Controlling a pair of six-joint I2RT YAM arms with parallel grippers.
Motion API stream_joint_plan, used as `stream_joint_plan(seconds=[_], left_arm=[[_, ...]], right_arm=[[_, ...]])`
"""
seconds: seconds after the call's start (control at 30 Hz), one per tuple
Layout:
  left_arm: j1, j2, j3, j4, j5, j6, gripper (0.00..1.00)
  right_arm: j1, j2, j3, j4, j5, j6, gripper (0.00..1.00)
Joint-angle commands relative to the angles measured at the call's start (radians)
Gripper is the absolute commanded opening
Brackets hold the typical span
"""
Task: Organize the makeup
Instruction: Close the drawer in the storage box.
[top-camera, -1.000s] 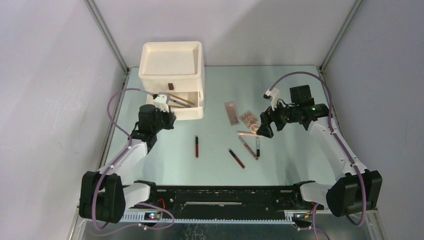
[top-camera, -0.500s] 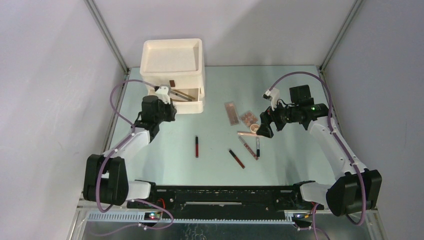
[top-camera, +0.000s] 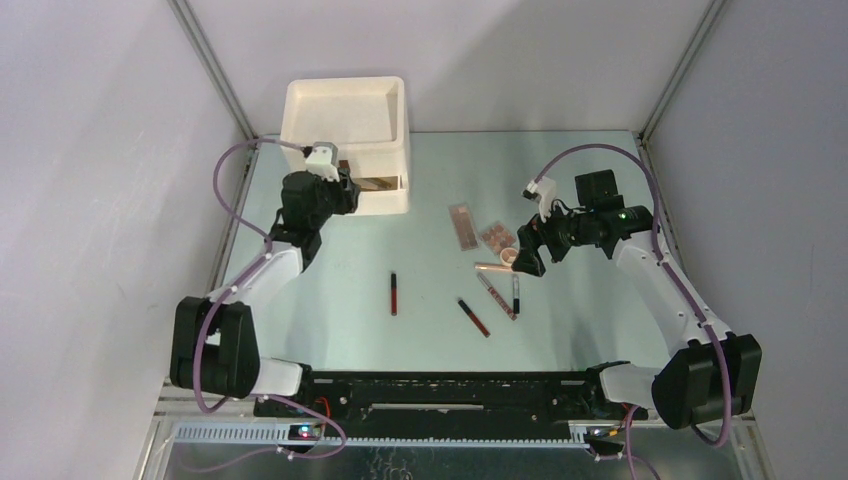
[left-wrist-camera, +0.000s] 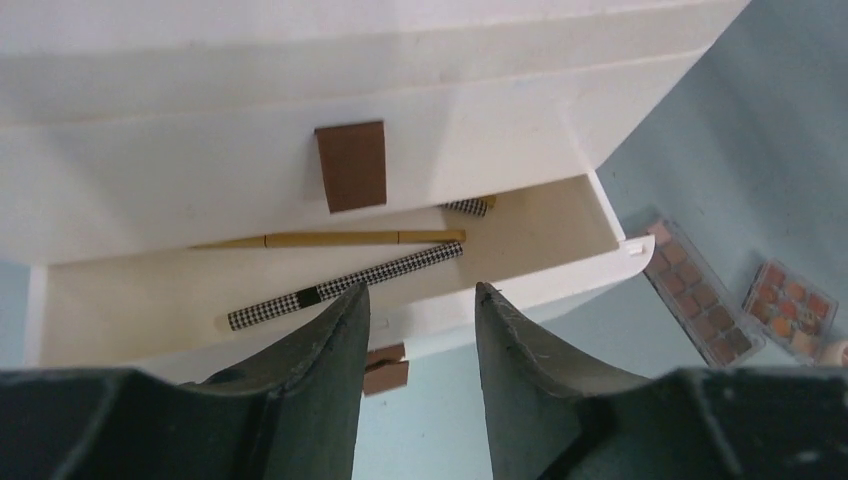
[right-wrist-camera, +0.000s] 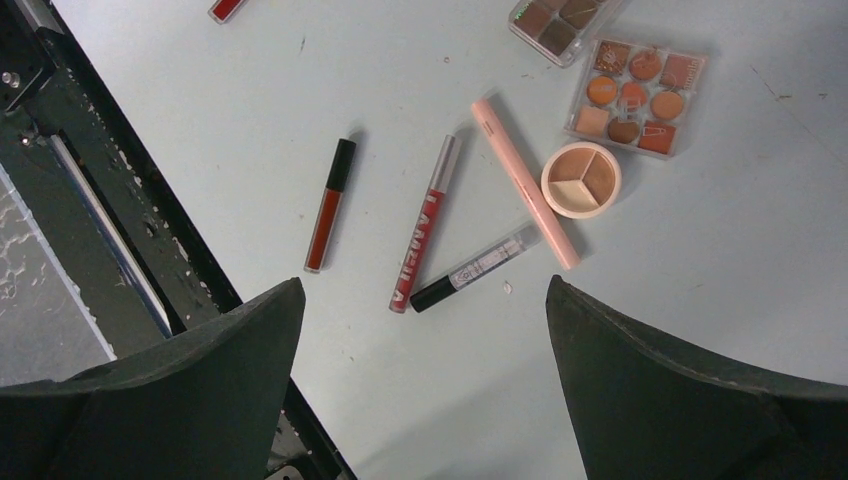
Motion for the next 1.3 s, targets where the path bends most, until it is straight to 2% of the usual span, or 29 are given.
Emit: stream_joint_plan(seconds=[0.0, 0.17, 0.37, 0.6, 0.9, 1.27], left_arm=[[-0.012, 0.04, 0.077, 0.06, -0.026, -0.016, 0.49], [-0.012, 0.039, 0.08, 0.058, -0.022, 0.006, 0.51], [-0.013, -0.103, -0.033, 0.146, 0.03, 0.064, 0.59], [-0.015, -0.202, -0.133, 0.151, 0.028, 0.081, 0.68], [-0.02, -0.089, -0.188, 0.166, 0.023, -0.064, 0.68], [-0.026, 0.052, -0.173, 0.265, -0.024, -0.082, 0.7]], right_arm=[[0.006, -0.003, 0.0, 0.008, 0.006, -0.018, 1.0], [0.006, -0.005, 0.0, 0.005, 0.004, -0.02, 1.0], [0.008, -0.002, 0.0, 0.006, 0.007, -0.022, 1.0], [0.01, -0.004, 0.0, 0.007, 0.011, -0.021, 1.0], [0.008, -0.002, -0.001, 0.005, 0.014, -0.022, 1.0], [0.008, 0.003, -0.001, 0.004, 0.015, -0.023, 1.0]])
